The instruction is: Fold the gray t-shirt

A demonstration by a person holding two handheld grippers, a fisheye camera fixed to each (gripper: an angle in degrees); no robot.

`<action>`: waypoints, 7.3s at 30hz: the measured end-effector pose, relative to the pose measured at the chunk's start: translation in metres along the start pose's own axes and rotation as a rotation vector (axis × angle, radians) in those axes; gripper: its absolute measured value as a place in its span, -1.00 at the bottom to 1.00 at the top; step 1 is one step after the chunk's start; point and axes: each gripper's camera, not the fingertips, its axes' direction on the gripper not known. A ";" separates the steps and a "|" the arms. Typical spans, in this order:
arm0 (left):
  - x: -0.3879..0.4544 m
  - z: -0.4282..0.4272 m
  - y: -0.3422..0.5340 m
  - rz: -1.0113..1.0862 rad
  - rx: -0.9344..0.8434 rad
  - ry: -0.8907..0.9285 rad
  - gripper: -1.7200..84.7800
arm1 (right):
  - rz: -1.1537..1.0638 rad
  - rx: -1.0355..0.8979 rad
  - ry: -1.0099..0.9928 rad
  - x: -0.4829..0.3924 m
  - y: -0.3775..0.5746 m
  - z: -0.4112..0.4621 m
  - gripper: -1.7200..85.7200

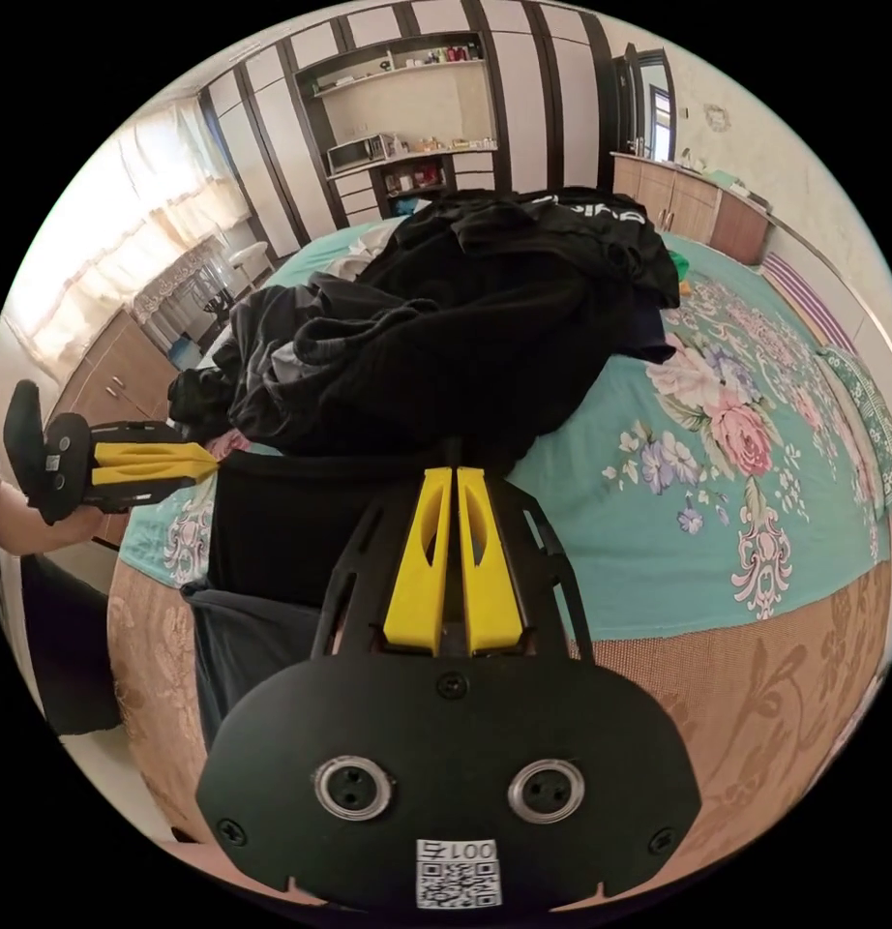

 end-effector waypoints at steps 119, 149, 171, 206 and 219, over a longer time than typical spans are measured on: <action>-0.107 0.120 -0.075 -0.098 -0.214 0.569 -0.98 | 0.405 -0.080 0.371 0.014 0.119 -0.012 -0.91; 0.057 0.004 -0.058 0.276 0.024 0.237 -0.98 | 0.208 -0.051 -0.062 -0.012 0.199 -0.023 -0.91; 0.131 0.028 -0.048 0.474 -0.193 0.266 -0.98 | 0.178 0.022 -0.115 -0.102 0.246 -0.055 -0.83; 0.235 0.022 -0.064 0.287 -0.182 0.234 -0.98 | 0.640 -0.074 0.173 -0.322 0.407 -0.072 -0.90; 0.320 -0.015 -0.026 0.381 -0.248 0.331 -0.98 | 1.195 -0.204 0.637 -0.328 0.663 -0.268 -0.73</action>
